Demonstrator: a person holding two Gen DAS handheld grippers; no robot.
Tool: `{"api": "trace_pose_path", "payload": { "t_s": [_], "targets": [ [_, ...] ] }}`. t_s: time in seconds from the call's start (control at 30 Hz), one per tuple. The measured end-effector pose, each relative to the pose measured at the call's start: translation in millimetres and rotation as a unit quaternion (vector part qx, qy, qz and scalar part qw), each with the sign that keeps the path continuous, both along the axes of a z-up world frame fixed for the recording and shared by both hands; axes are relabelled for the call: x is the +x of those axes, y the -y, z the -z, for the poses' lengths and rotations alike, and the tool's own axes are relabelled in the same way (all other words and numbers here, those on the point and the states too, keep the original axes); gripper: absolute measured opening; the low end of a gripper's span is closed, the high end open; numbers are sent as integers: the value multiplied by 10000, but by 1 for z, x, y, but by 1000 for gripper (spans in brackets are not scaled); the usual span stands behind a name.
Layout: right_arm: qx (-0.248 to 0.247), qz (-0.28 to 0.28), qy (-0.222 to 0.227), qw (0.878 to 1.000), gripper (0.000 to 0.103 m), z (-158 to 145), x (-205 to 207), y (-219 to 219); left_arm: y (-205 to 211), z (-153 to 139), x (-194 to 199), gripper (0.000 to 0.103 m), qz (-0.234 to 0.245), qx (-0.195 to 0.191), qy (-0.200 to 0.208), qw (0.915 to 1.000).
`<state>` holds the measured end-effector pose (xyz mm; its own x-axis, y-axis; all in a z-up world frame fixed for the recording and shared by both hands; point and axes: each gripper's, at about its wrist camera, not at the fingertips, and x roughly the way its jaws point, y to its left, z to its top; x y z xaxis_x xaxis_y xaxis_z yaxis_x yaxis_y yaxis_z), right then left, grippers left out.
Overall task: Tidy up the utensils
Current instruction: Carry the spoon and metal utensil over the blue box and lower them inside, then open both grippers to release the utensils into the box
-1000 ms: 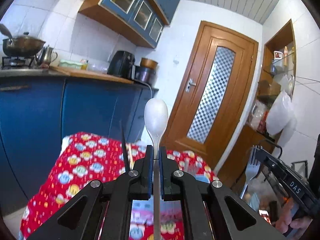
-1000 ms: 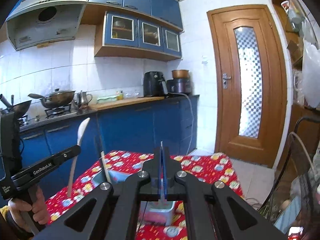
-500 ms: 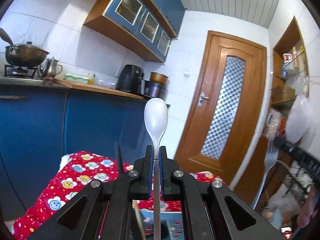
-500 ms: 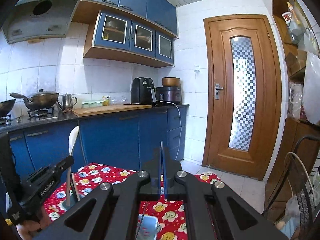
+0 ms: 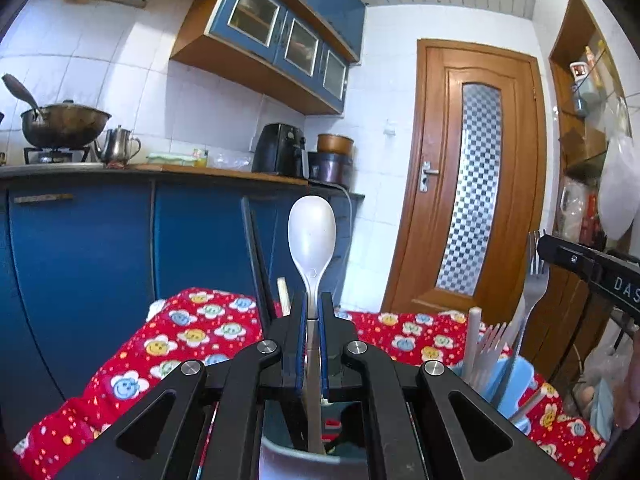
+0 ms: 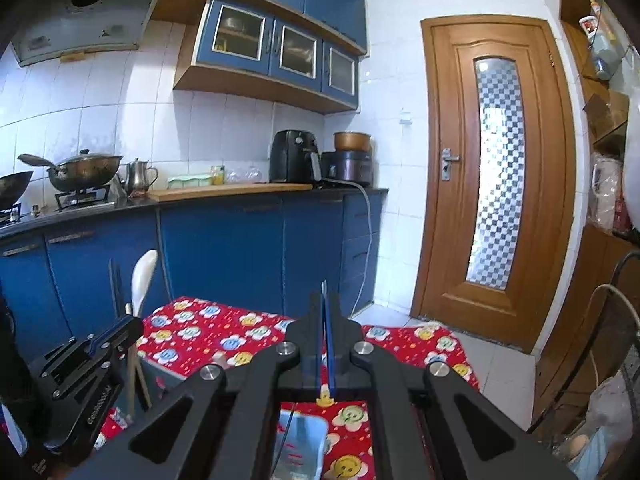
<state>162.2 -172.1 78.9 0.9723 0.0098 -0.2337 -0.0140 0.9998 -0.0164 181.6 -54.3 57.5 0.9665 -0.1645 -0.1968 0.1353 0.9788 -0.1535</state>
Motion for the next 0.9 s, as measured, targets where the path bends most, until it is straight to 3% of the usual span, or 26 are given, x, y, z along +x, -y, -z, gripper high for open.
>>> {"api": "trace_pose_path", "payload": {
  "t_s": [0.23, 0.37, 0.5, 0.9],
  "targets": [
    [74, -318, -288, 9991, 4, 12, -1, -7, -7, 6, 1, 6, 179, -97, -442, 9988],
    [350, -489, -405, 9974, 4, 15, -5, -5, -7, 3, -6, 13, 314, -83, -522, 9981],
    [503, -605, -432, 9960, 17, 14, -10, -5, -10, -1, -13, 16, 396, -127, -588, 9974],
    [899, -756, -299, 9926, 25, -4, -39, -7, -29, -18, -31, 16, 594, -411, -1049, 9919]
  ]
}}
